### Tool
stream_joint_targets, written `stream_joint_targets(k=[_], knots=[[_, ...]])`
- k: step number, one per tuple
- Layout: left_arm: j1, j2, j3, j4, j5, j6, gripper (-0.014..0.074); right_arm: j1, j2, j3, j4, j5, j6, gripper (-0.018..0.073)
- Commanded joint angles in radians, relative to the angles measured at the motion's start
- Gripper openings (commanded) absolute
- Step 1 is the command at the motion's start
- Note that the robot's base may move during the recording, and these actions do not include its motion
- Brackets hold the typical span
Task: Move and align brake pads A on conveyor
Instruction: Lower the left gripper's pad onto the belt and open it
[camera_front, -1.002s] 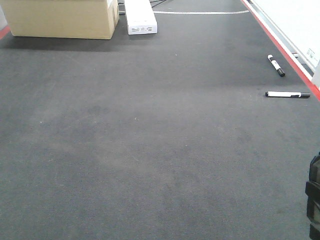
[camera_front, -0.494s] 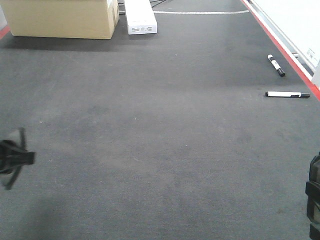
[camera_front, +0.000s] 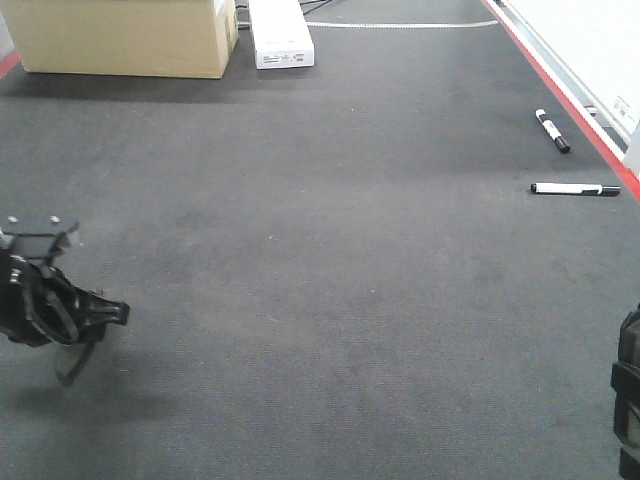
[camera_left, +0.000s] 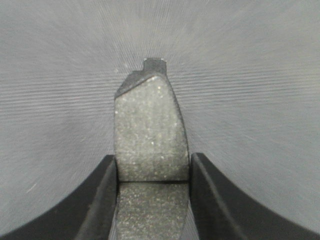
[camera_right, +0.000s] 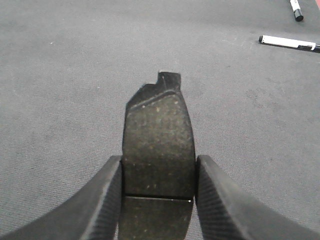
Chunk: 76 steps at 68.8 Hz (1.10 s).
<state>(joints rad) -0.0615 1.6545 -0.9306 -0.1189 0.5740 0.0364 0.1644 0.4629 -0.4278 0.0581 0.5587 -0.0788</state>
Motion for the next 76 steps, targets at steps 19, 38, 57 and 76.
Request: stream_joint_targets(k=[19,38,57,76], knots=[[0.0,0.054,-0.075,-0.013,-0.007,-0.006,0.0169,0.001,0.004,-0.032,-0.004,-0.091,-0.005,-0.0005],[0.0,0.053,-0.093,-0.014,-0.008,-0.006,0.0417,0.001,0.004,-0.032,-0.004,-0.091,-0.005,-0.0005],[-0.001,0.03,-0.091,-0.013,0.002,0.015,0.046,0.001,0.004,-0.032,-0.004,-0.091,-0.005,-0.0005],[-0.001,-0.201,-0.075,-0.013,-0.036,0.107,0.0417,0.001,0.004,-0.032,-0.004,-0.091,-0.005,-0.0005]])
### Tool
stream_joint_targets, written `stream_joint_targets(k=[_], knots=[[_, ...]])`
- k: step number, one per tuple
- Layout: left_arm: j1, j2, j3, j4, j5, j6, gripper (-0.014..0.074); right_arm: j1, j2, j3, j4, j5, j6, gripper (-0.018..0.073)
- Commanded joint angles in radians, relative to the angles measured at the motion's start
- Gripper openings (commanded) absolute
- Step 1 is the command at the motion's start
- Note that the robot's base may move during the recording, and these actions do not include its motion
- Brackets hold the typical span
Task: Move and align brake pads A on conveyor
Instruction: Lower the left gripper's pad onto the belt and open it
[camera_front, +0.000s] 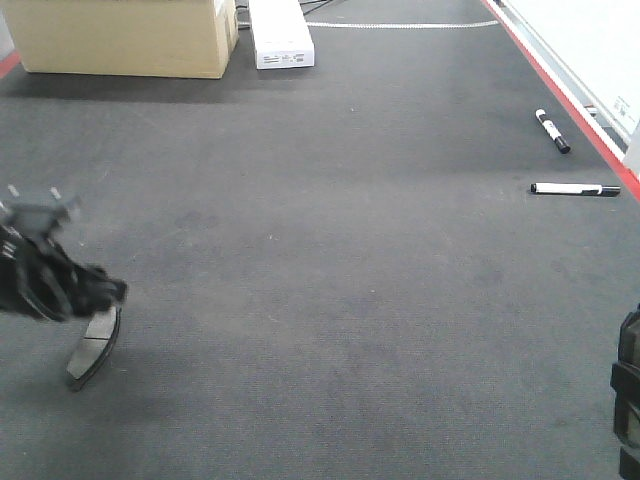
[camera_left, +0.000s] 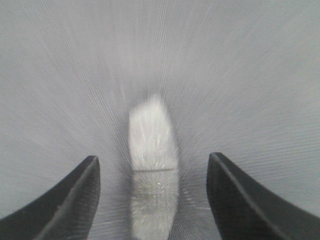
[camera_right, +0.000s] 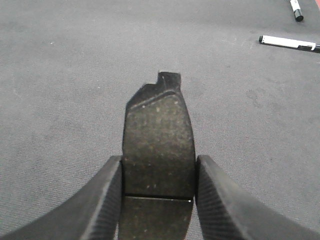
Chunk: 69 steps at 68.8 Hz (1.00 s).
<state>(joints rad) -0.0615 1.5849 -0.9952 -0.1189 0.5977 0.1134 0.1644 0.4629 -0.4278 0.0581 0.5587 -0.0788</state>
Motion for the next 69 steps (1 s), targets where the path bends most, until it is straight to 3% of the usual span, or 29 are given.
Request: stream_joint_targets(k=[1,20,51,69], knots=[[-0.001,-0.149,-0.005,-0.013,-0.068,0.032,0.0412,0.001,0.004,-0.032,-0.004,-0.091,-0.005,-0.0005],[-0.001,-0.503,0.192,-0.018,-0.247,0.03,0.0352,0.001,0.004,-0.032,-0.004,-0.091,-0.005,-0.0005],[-0.001,-1.021,0.445,-0.032,-0.208,0.029,0.0351,0.001,0.004,-0.032,-0.004,-0.091,-0.005,-0.0005],[-0.001,-1.243,0.575,-0.068,-0.282,0.032,0.0351,0.001,0.004,-0.032,-0.004,-0.091,-0.005,-0.0005]])
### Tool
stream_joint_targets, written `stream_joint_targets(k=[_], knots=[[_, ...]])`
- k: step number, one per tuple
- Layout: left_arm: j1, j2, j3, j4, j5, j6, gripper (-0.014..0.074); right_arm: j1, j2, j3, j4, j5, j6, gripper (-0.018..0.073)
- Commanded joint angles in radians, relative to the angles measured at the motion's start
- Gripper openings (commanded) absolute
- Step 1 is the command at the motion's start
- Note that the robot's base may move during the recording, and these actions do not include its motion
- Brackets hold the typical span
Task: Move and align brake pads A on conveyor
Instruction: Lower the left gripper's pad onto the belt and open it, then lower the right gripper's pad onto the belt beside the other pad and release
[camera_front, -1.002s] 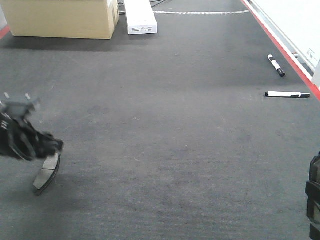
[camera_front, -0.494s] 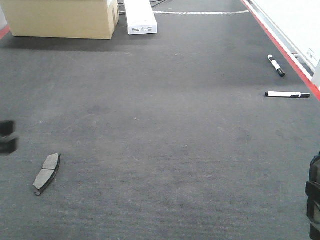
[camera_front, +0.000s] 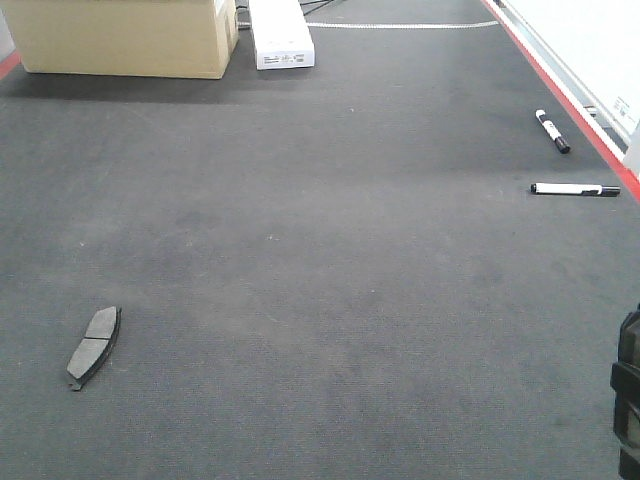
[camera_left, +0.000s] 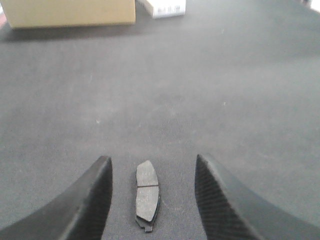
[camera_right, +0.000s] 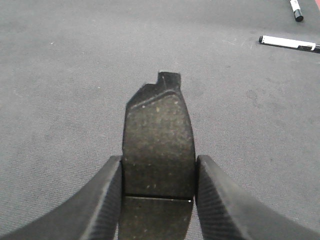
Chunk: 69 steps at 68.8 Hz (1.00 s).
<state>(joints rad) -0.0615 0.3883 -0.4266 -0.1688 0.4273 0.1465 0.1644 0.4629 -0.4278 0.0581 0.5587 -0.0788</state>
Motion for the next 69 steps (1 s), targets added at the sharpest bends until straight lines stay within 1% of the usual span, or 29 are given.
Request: stream_joint_targets(k=[1,8,69], knots=[[-0.001,-0.054,0.012,-0.018,-0.114,-0.001,0.0351,0.001,0.004,-0.032,-0.004,-0.091,-0.005,-0.0005],[-0.001,-0.082,0.028,-0.018,-0.129,-0.001,0.0351,0.001,0.004,-0.032,-0.004,-0.091,-0.005,-0.0005],[-0.001,-0.082,0.028,-0.018,-0.122,-0.003,0.0343,0.001,0.004,-0.032,-0.004,-0.091,-0.005,-0.0005]])
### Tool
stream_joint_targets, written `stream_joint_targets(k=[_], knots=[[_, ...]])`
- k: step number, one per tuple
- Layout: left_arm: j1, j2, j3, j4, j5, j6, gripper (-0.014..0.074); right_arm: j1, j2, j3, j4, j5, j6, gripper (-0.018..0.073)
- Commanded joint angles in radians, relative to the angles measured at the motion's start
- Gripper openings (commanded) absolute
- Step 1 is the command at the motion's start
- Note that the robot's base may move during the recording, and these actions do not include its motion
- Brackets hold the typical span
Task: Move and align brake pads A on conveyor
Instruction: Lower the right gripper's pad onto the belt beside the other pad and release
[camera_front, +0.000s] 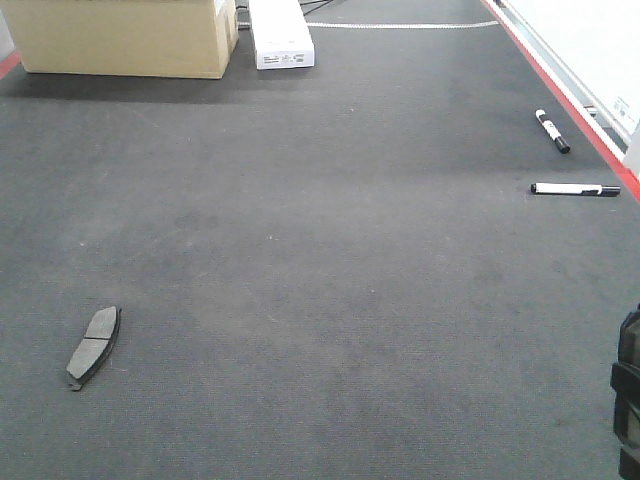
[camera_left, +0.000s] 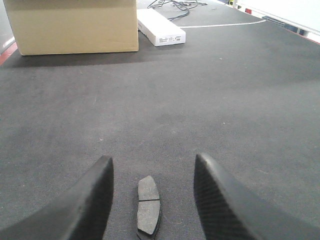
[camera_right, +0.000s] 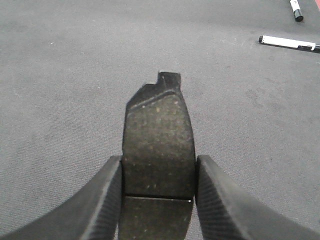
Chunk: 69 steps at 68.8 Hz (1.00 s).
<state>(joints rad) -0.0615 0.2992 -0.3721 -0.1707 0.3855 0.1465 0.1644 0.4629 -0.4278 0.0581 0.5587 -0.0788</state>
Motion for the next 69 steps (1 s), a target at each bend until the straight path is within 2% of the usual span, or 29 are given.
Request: stream_joint_targets(k=[1,34,40,52,69], knots=[[-0.001,0.007,-0.027,-0.016,-0.08,-0.003,0.0343,0.001,0.004,-0.032,-0.004,-0.091,-0.005,-0.0005],[-0.001,0.007,-0.027,-0.016,-0.08,-0.003,0.0343,0.001,0.004,-0.032,0.011,-0.097,-0.002,-0.0005],[-0.001,0.007,-0.027,-0.016,-0.08,-0.003,0.0343,0.001,0.022,-0.032,-0.011,-0.138,-0.002,-0.0005],[-0.001,0.007,-0.027,-0.016,-0.08,-0.003,0.0343,0.001,0.185,-0.069,0.004,-0.151,-0.002,-0.0001],[-0.001,0.007,-0.027,-0.016,-0.08,-0.003,0.0343,0.001,0.511,-0.237,0.0,-0.095,-0.005,0.0006]])
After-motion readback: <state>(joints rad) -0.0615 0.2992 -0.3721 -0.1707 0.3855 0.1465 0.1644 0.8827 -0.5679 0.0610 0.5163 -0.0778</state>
